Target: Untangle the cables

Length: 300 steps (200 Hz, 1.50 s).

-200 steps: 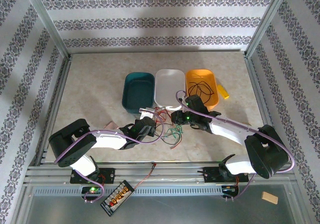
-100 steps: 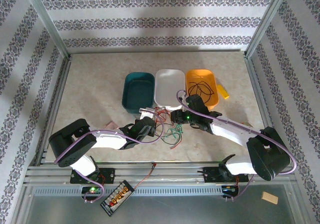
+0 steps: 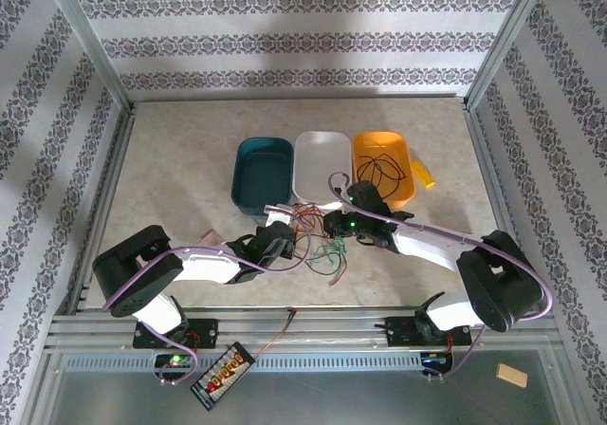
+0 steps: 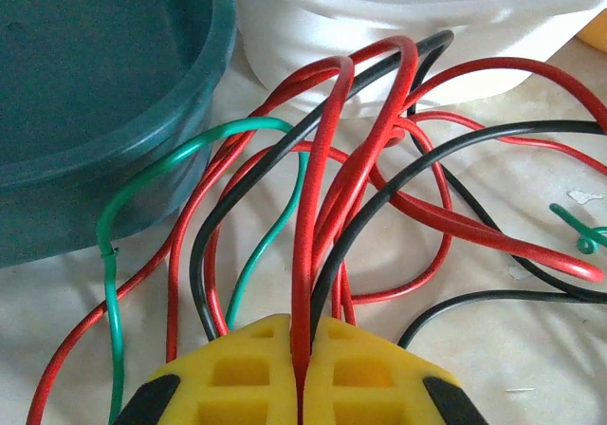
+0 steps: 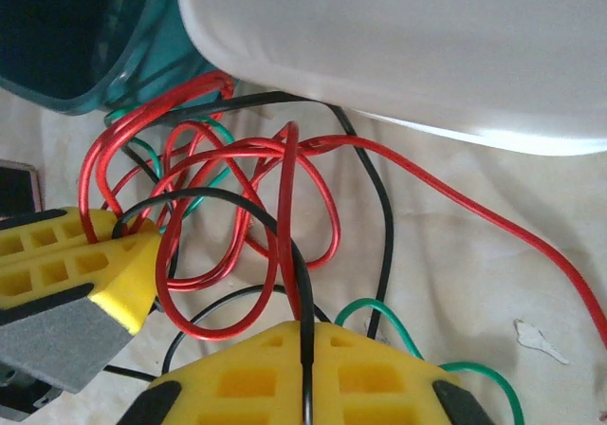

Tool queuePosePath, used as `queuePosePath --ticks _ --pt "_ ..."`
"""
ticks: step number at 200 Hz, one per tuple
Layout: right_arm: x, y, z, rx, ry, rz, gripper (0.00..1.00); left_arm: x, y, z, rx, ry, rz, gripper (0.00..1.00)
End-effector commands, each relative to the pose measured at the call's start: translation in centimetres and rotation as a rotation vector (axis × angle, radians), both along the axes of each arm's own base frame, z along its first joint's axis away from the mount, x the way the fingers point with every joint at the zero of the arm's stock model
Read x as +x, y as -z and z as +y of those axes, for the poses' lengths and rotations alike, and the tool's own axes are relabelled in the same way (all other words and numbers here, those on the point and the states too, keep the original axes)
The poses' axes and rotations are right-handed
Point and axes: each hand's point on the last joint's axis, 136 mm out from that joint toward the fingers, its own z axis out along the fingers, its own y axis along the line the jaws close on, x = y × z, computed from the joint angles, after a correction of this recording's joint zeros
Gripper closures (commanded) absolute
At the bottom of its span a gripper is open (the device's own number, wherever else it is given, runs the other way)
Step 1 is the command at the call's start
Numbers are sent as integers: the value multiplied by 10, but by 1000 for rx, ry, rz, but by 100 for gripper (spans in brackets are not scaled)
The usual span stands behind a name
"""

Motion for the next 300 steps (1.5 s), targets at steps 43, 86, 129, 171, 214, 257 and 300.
queuePosePath --ticks 43,86,129,171,214,257,300 --pt "8 -12 -32 -35 131 -78 99 6 3 6 14 -42 3 100" --pt "13 -28 -47 -21 188 -130 100 7 4 8 19 -49 6 100" --pt "15 -35 -48 -2 191 -138 100 6 5 7 17 -46 6 94" --pt "12 -28 -37 20 160 -94 96 6 5 5 14 -32 9 99" --pt "12 -21 -30 17 144 -68 85 6 6 0 17 -14 13 100" --pt "11 -15 -29 9 139 -51 76 6 6 -2 19 -6 14 100" --pt "9 -16 -29 9 133 -57 91 7 7 -4 23 -2 18 100"
